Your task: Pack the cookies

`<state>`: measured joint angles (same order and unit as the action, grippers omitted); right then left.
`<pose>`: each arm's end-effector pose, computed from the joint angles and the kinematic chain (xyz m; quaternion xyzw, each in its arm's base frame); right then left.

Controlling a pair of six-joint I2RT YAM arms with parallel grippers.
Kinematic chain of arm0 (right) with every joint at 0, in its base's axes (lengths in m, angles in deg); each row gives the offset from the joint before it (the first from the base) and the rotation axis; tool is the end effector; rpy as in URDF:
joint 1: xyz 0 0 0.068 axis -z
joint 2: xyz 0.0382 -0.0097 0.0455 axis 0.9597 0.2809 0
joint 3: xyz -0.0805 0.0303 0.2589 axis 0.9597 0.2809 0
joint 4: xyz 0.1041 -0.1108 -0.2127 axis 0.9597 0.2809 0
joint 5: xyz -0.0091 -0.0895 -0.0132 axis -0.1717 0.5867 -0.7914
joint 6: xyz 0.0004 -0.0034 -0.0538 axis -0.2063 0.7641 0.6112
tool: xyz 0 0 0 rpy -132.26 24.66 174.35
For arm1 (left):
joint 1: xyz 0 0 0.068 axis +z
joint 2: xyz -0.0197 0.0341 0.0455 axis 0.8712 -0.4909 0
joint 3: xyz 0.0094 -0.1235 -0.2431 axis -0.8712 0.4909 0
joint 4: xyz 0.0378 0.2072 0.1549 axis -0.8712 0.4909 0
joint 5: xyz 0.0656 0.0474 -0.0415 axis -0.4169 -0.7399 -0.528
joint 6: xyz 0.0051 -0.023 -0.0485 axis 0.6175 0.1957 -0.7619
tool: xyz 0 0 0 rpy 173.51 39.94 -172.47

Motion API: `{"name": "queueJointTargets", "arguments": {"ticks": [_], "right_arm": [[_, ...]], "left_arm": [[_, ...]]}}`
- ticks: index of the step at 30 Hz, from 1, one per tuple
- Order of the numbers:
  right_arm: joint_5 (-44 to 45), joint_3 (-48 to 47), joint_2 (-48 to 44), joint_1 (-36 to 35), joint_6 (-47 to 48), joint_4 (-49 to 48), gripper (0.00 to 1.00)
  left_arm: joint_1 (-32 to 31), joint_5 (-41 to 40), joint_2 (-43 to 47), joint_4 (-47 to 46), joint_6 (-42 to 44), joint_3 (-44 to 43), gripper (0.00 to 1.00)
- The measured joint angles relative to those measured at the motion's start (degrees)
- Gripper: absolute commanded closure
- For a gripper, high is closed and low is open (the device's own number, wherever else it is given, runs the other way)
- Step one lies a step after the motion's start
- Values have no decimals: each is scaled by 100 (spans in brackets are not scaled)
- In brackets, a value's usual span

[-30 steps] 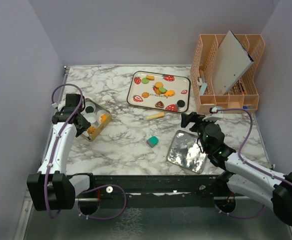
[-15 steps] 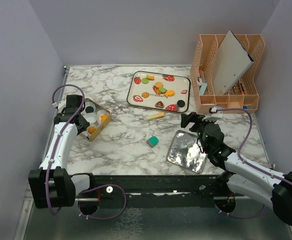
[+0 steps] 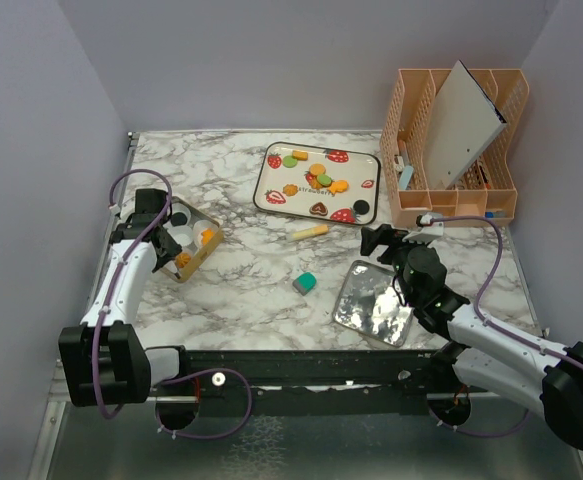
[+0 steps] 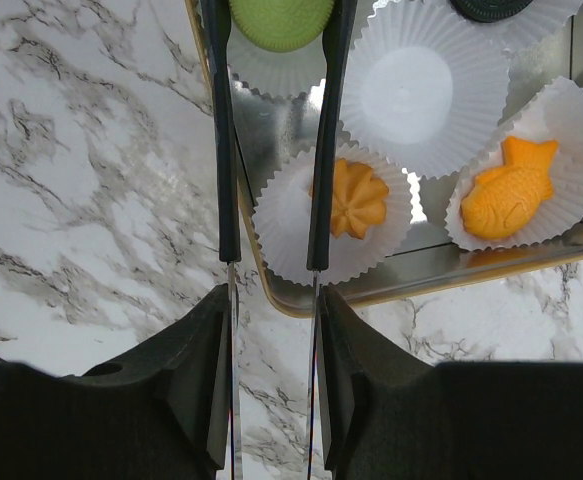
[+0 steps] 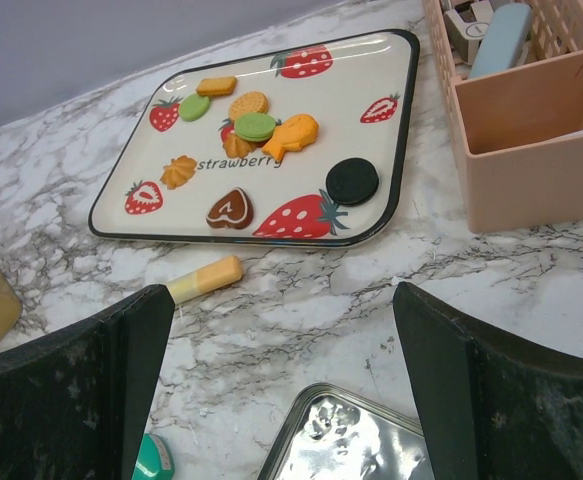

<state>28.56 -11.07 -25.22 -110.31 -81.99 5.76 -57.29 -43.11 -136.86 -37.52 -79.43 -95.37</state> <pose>0.1727 0.1067 0.2214 0.0913 0.7388 0.1610 0.6480 0.2303 0.0237 0.2499 -0.3588 0.8911 0.0688 0.2692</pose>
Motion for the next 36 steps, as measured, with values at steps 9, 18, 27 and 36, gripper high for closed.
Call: {"name": "queueJointTargets", "arguments": {"ticks": [9,18,27,36], "right_arm": [[0,0,2,0,0,-2,0],[2,0,2,0,2,0,0],[0,0,2,0,0,0,0],[0,0,2,0,2,-2,0]], "left_arm": [[0,28,-76,-31,22,22,74],[0,-42,-81,-85,87,22,69],[0,-55,-83,-118,149,87,62],[0,-55,-81,-142,177,87,51]]}}
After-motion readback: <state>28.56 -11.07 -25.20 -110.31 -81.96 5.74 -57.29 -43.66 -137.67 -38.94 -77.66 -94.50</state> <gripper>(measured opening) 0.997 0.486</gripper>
